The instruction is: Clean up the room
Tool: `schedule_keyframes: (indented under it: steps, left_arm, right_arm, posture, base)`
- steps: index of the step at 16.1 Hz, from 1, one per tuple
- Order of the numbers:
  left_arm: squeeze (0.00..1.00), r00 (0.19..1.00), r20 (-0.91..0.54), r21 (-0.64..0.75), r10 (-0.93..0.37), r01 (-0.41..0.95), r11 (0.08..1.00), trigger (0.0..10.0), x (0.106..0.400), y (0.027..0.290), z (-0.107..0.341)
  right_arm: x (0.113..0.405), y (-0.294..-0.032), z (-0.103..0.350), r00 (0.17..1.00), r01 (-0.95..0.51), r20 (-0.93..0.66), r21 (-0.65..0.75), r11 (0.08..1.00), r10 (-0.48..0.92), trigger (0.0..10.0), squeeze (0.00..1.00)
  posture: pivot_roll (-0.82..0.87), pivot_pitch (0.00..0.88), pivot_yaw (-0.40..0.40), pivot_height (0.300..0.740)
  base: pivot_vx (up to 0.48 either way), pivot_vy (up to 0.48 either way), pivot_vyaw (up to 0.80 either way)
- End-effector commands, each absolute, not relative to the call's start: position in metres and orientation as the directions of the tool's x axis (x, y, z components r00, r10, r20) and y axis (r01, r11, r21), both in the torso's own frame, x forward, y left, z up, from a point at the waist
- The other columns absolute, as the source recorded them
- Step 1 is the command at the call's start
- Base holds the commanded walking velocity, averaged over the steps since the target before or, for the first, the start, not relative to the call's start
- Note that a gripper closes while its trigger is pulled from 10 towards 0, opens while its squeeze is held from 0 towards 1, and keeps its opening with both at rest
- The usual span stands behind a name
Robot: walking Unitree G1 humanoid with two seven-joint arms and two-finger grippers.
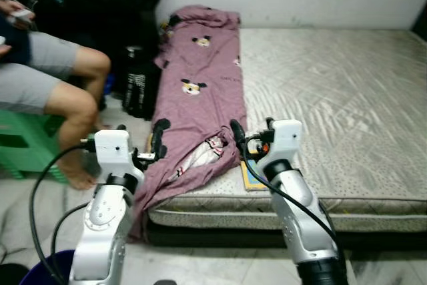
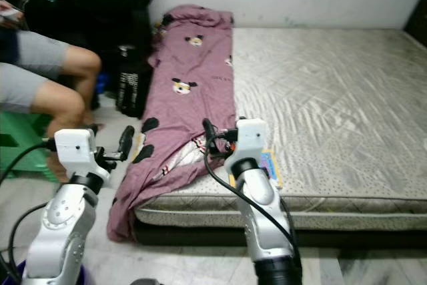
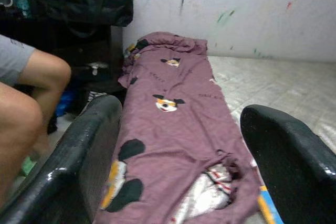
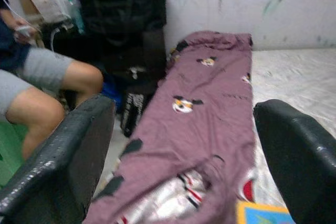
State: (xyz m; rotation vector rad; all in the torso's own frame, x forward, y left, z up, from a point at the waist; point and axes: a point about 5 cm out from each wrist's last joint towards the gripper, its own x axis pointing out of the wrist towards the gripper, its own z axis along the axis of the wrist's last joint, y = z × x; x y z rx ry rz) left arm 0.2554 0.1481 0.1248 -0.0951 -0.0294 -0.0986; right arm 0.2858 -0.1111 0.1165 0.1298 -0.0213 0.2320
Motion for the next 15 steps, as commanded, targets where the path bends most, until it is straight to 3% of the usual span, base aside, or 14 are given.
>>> schedule_keyframes:
  steps: [1, 5, 15]
  left_arm:
    - [0.0, 0.993, 0.03, -0.093, -0.11, 0.112, 0.989, 10.0, 0.2548, 0.1488, 0.1253]
    - [0.0, 0.989, 0.048, -0.1, -0.141, 0.145, 0.984, 10.0, 0.2541, 0.1459, 0.1272]
    - [0.0, 0.984, 0.048, -0.112, -0.17, 0.175, 0.978, 10.0, 0.2521, 0.1434, 0.1267]
  right_arm:
    - [0.2863, -0.1162, 0.1193, 0.98, -0.199, 0.037, 0.132, 0.971, 0.196, 10.0, 0.0]
    - [0.2872, -0.1149, 0.1198, 0.98, -0.199, 0.032, 0.124, 0.972, 0.196, 10.0, 0.0]
    - [0.2881, -0.1138, 0.1175, 0.978, -0.209, 0.019, 0.112, 0.972, 0.208, 10.0, 0.0]
  posture:
    - [0.03, 0.0, -0.022, 0.74]
    - [0.03, 0.0, -0.023, 0.74]
    - [0.03, 0.0, -0.025, 0.74]
  base:
    - [0.0, 0.0, 0.0]
    - [0.06, 0.0, 0.0]
    - [0.332, 0.0, 0.0]
